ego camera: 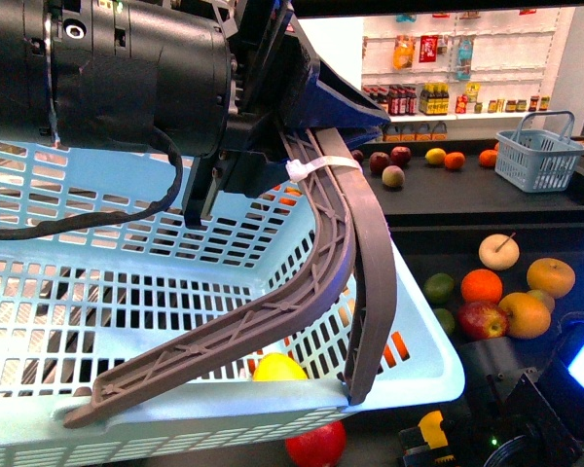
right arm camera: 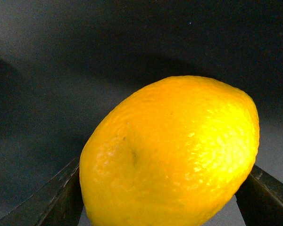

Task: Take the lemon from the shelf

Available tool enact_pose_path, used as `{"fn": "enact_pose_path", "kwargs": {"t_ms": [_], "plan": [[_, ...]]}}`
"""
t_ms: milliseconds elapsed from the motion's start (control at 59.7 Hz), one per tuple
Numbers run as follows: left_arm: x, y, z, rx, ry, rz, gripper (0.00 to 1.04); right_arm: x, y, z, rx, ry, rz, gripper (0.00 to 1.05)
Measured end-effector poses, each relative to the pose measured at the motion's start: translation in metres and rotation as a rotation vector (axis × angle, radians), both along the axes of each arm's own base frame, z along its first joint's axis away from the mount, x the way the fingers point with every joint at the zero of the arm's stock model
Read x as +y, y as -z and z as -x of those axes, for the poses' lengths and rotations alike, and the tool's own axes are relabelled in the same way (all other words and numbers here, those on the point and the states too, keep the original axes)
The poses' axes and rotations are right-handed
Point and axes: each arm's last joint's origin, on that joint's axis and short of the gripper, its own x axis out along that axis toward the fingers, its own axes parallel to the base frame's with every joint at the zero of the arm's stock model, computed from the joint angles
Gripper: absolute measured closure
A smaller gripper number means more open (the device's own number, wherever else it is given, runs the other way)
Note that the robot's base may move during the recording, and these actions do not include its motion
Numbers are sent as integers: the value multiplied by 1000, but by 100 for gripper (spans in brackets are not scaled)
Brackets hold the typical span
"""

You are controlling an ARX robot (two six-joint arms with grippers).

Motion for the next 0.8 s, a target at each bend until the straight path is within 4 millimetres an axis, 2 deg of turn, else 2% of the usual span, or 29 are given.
{"fn": "enact_pose_path", "kwargs": {"t_ms": [201, 402, 586, 670, 804], "plan": [[0, 0, 0, 0, 0, 0, 98, -11, -4, 2, 0, 47, 11, 25], [0, 0, 0, 0, 0, 0, 98, -40, -35, -3, -80, 145, -13, 25], [0, 0, 0, 0, 0, 0, 98, -69, -85, -5, -208, 240, -163, 25], [0, 0, 0, 0, 0, 0, 98, -80, -126, -1, -322, 259, -318, 25], [0, 0, 0, 0, 0, 0, 98, -80, -178, 11, -469, 182, -497, 25]]}}
